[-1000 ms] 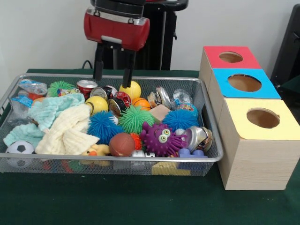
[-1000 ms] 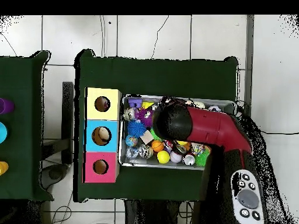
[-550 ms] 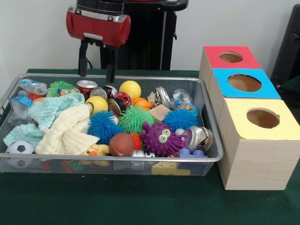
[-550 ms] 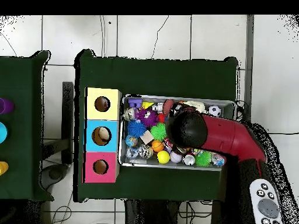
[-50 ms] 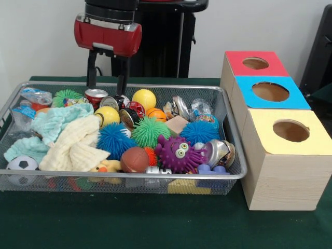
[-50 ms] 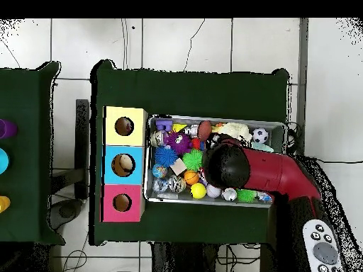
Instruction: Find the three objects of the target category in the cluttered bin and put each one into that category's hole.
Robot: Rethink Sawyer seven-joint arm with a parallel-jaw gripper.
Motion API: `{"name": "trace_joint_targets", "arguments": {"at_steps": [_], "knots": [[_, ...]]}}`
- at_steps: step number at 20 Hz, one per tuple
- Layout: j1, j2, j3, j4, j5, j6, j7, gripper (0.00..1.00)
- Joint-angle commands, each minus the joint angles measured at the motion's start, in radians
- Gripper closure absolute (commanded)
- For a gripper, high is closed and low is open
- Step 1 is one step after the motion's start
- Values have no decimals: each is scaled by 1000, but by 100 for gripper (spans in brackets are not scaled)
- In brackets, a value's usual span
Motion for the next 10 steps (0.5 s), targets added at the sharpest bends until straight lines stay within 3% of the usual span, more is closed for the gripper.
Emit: {"name": "trace_joint_targets", "arguments": {"at_steps": [1, 10], "knots": [[-35, 19, 106, 117, -96, -48, -83, 0], [-99, 5, 158, 130, -115, -21, -104, 0]]}}
